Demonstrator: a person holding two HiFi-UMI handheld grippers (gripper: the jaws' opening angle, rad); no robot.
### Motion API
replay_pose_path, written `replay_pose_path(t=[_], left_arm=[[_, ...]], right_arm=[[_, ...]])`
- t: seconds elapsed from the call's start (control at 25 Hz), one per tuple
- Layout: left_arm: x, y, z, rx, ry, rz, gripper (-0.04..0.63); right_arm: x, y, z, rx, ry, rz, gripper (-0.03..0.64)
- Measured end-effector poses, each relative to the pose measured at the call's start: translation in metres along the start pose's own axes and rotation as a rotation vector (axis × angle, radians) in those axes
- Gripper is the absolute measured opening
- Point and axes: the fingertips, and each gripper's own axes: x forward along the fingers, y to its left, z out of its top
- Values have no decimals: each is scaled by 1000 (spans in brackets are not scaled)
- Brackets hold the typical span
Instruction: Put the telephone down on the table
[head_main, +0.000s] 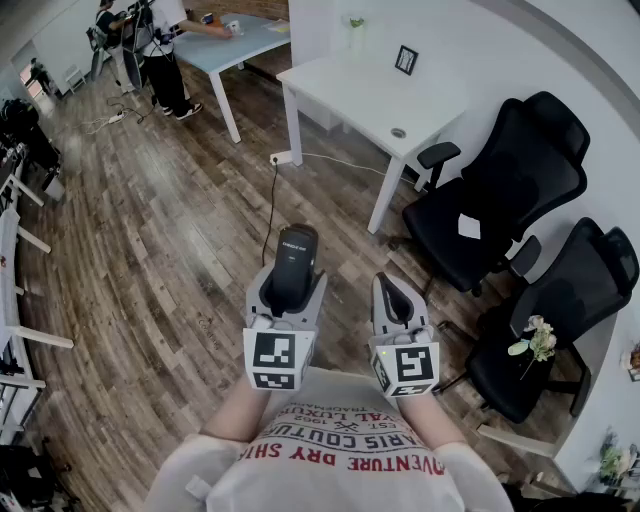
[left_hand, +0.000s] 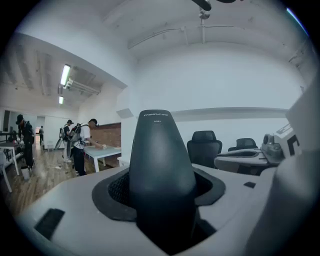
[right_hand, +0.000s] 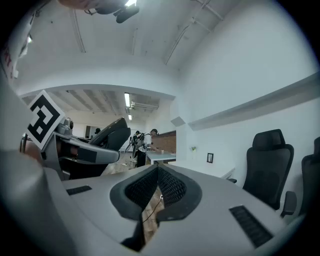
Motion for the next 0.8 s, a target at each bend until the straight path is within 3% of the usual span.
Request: replay_pose_path(t=[0.8], left_arm=[[21, -6, -7, -11, 19, 10, 299]], right_arm=[[1, -27, -16, 41, 39, -12, 25]])
